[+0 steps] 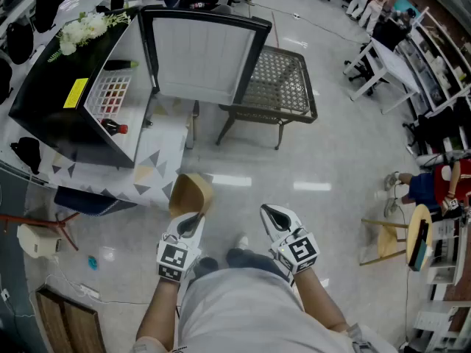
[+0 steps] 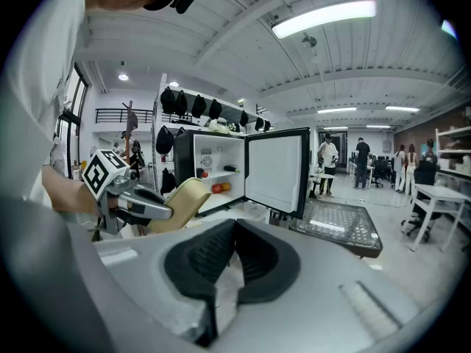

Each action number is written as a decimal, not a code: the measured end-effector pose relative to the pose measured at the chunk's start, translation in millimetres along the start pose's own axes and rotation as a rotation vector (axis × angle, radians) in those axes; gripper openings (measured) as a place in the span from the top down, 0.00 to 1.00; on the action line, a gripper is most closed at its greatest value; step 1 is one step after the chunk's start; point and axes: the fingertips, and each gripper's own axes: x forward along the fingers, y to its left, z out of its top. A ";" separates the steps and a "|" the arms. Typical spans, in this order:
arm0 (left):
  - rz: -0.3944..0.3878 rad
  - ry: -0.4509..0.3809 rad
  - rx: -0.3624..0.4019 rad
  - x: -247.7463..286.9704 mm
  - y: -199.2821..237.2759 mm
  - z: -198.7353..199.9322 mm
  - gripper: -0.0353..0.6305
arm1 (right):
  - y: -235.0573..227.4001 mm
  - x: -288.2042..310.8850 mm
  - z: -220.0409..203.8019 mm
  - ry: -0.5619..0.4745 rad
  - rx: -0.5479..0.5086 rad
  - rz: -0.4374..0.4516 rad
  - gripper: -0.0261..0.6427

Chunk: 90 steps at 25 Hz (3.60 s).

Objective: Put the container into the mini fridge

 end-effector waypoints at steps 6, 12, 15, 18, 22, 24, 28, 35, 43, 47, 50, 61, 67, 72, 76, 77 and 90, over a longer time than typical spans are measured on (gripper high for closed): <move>-0.006 -0.058 0.025 20.4 -35.2 30.1 0.92 | -32.9 -35.7 -6.0 -0.012 0.013 -0.015 0.96; -0.002 -0.036 0.062 57.5 -66.7 47.5 0.92 | -68.9 -62.3 -10.0 -0.020 -0.007 -0.001 0.96; 0.011 -0.025 0.090 81.8 -82.9 61.2 0.92 | -90.0 -75.4 -11.0 -0.032 -0.026 0.016 0.96; 0.019 -0.035 0.099 104.2 -98.8 75.8 0.92 | -113.4 -86.0 -12.0 -0.055 -0.028 0.020 0.96; 0.045 -0.029 0.101 128.1 -119.4 87.9 0.92 | -144.5 -96.3 -11.7 -0.078 0.002 0.026 0.96; 0.040 -0.020 0.112 136.3 -128.8 91.6 0.92 | -156.2 -97.9 -13.5 -0.085 0.008 0.021 0.96; 0.033 0.010 0.144 150.7 -130.2 84.3 0.92 | -168.4 -94.1 -20.7 -0.109 0.042 0.020 0.96; 0.039 0.025 0.122 178.5 -108.7 93.3 0.92 | -182.6 -62.6 -22.7 -0.074 0.062 0.055 0.96; 0.059 0.023 0.093 208.3 -32.7 114.8 0.92 | -203.9 13.0 1.9 -0.036 0.067 0.077 0.96; 0.074 0.026 0.074 220.7 12.9 127.5 0.92 | -204.4 65.4 25.0 -0.025 0.034 0.127 0.96; 0.084 0.018 0.062 225.1 48.3 129.7 0.92 | -201.3 105.3 40.5 -0.019 0.015 0.158 0.96; 0.153 0.004 -0.004 208.1 161.1 120.2 0.92 | -157.7 239.7 92.6 -0.015 -0.072 0.285 0.96; 0.246 -0.008 -0.042 185.3 200.2 108.3 0.92 | -126.7 284.0 99.7 -0.013 -0.103 0.385 0.96; 0.315 0.018 -0.087 167.7 219.0 95.7 0.92 | -102.7 313.5 108.4 0.003 -0.144 0.479 0.96; 0.382 0.037 -0.101 157.7 237.6 78.7 0.92 | -83.8 340.2 107.7 -0.012 -0.157 0.555 0.96; 0.401 0.042 -0.103 155.9 243.4 73.9 0.92 | -79.1 347.0 106.5 -0.016 -0.160 0.576 0.96; 0.647 0.121 -0.251 166.1 307.1 49.7 0.92 | -57.1 411.8 122.3 0.029 -0.264 0.859 0.96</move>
